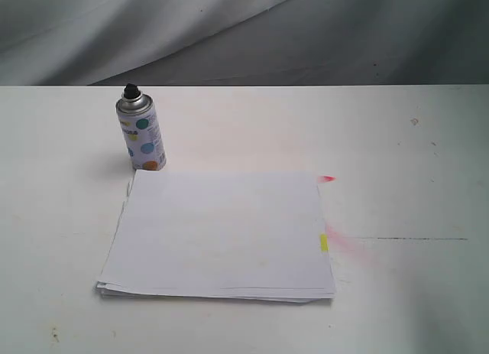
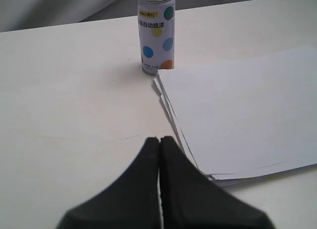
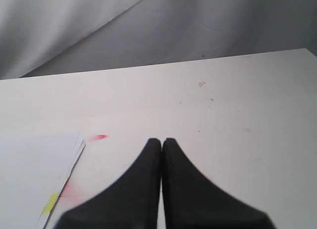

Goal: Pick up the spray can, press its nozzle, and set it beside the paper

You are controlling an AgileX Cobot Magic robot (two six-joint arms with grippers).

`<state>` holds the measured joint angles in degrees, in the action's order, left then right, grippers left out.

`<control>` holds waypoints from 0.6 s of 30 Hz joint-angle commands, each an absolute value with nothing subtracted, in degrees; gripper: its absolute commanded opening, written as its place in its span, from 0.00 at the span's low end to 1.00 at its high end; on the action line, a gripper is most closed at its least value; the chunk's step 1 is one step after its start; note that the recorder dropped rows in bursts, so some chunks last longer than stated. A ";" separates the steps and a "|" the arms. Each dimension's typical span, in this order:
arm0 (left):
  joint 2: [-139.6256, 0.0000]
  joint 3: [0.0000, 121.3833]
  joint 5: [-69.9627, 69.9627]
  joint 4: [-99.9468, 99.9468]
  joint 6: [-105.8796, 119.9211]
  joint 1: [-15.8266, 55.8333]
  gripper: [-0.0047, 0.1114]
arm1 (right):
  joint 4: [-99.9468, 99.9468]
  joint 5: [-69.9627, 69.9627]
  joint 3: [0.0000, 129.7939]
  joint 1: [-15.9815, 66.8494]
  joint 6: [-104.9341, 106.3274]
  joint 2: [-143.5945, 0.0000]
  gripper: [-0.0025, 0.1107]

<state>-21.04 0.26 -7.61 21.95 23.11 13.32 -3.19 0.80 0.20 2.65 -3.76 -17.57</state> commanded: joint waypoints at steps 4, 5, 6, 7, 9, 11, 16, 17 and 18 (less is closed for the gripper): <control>-20.66 0.00 -7.54 21.71 22.86 13.16 0.04 | -2.56 0.70 0.00 2.27 -3.54 -17.50 0.02; -20.66 0.00 -7.54 21.71 22.86 13.16 0.04 | -2.56 0.70 0.00 2.27 -3.54 -17.50 0.02; -20.66 0.00 -7.54 21.71 22.86 13.16 0.04 | -2.56 0.70 0.00 2.27 -3.54 -17.50 0.02; -20.66 0.00 -7.54 21.71 22.86 13.16 0.04 | -2.56 0.70 0.00 2.27 -3.54 -17.50 0.02; -20.66 0.00 -7.54 21.71 22.86 13.16 0.04 | -2.56 0.70 0.00 2.27 -3.54 -17.50 0.02; -20.66 0.00 -7.54 21.71 22.86 13.16 0.04 | -2.56 0.70 0.00 2.27 -3.54 -17.50 0.02; -20.66 0.00 -4.94 27.58 22.32 13.16 0.04 | -2.56 0.70 0.00 2.27 -3.54 -17.50 0.02; -20.66 0.00 -3.64 30.88 22.32 13.27 0.04 | -2.56 0.70 0.00 2.27 -3.54 -17.50 0.02; -20.66 0.00 -2.83 35.90 22.32 13.27 0.04 | -2.56 0.70 0.00 2.27 -3.54 -17.50 0.02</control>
